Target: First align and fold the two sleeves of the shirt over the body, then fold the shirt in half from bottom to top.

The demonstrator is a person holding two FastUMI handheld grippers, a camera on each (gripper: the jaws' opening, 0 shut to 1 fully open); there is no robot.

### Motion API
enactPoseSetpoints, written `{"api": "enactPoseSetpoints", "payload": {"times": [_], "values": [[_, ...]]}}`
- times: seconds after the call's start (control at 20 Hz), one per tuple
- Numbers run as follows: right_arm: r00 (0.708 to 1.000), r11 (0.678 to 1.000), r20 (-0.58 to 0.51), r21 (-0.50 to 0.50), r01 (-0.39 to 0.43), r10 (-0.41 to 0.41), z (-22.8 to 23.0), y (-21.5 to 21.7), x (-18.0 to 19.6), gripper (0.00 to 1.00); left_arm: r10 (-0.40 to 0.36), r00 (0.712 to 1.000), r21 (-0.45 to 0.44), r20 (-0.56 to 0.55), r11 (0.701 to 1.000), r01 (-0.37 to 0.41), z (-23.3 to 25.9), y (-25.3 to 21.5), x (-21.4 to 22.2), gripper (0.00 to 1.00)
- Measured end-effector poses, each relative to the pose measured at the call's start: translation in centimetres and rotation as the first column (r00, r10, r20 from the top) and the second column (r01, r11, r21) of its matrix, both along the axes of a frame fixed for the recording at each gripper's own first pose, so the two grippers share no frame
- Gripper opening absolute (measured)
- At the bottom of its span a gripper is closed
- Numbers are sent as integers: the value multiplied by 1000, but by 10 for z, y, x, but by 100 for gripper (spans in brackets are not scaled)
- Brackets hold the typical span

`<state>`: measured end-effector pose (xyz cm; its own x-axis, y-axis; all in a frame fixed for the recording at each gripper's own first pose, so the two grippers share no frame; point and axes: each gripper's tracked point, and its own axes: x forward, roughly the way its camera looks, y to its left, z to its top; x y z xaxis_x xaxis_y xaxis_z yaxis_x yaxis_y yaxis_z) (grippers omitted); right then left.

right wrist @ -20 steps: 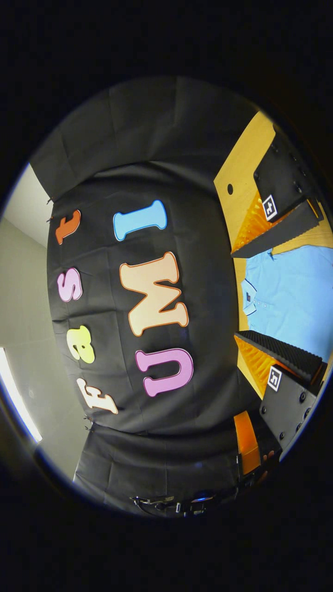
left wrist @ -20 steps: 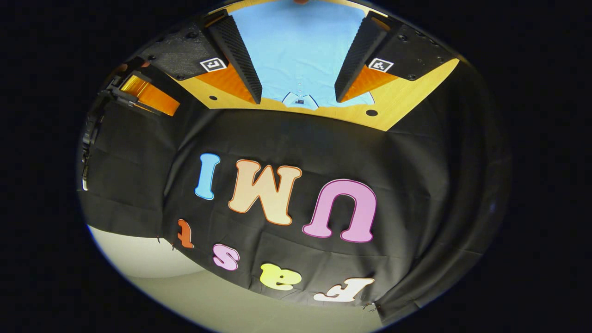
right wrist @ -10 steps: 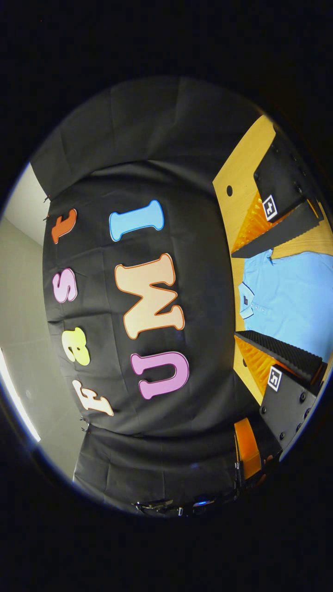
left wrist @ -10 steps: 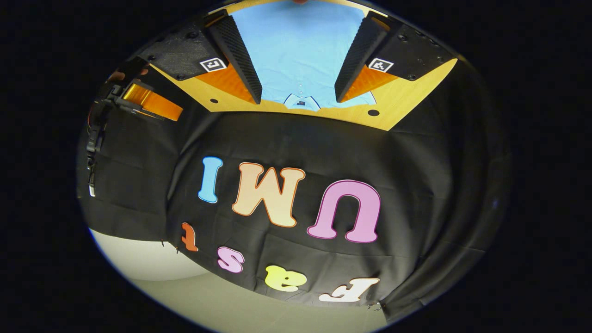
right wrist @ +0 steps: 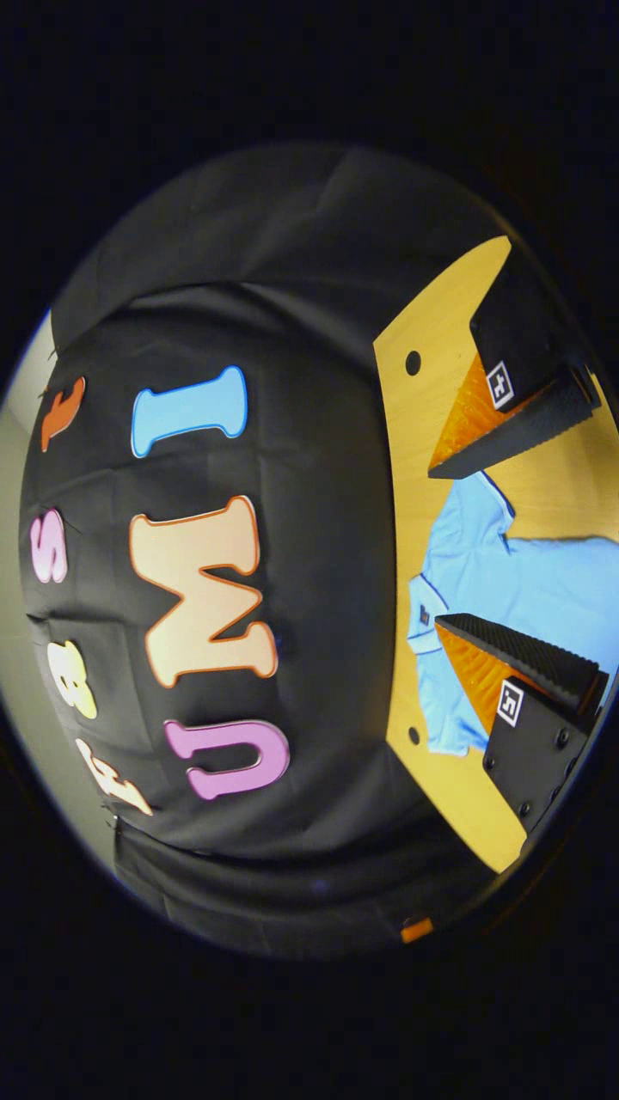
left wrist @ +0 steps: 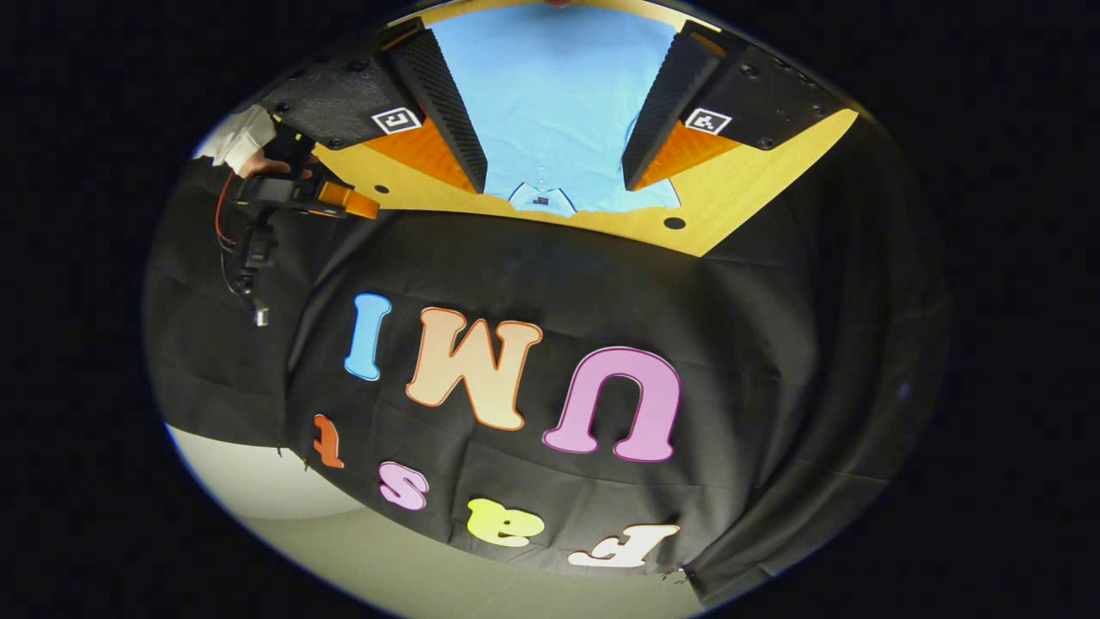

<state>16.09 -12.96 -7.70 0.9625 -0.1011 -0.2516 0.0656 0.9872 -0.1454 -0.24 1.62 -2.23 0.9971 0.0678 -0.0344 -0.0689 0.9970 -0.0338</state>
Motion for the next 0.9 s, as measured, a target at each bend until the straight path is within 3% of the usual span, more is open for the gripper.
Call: {"api": "enactPoseSetpoints", "payload": {"times": [0.25,0.3,0.45,0.5,0.7,0.75,0.9], "values": [[989,1000,-149,-18,15,-17,-72,-37,58,98,46,999,-29,2,999,-46,0,10,8,95],[985,1000,-171,-20,17,-20,-85,-44,69,94,66,998,-29,9,997,-66,2,15,8,95],[969,999,-242,-36,39,-47,-123,-70,96,98,101,995,-44,12,994,-100,3,24,16,95],[964,998,-258,-44,49,-59,-136,-78,105,94,116,993,-45,4,992,-116,2,29,18,94],[940,995,-325,-31,99,-104,-175,-104,127,98,136,991,-89,-1,987,-135,2,36,24,95],[936,993,-331,-27,113,-116,-181,-109,132,94,140,990,-99,-8,985,-141,-3,36,26,95],[929,993,-350,-12,120,-117,-195,-114,140,95,162,986,-85,-44,983,-165,-14,39,28,95]]}}
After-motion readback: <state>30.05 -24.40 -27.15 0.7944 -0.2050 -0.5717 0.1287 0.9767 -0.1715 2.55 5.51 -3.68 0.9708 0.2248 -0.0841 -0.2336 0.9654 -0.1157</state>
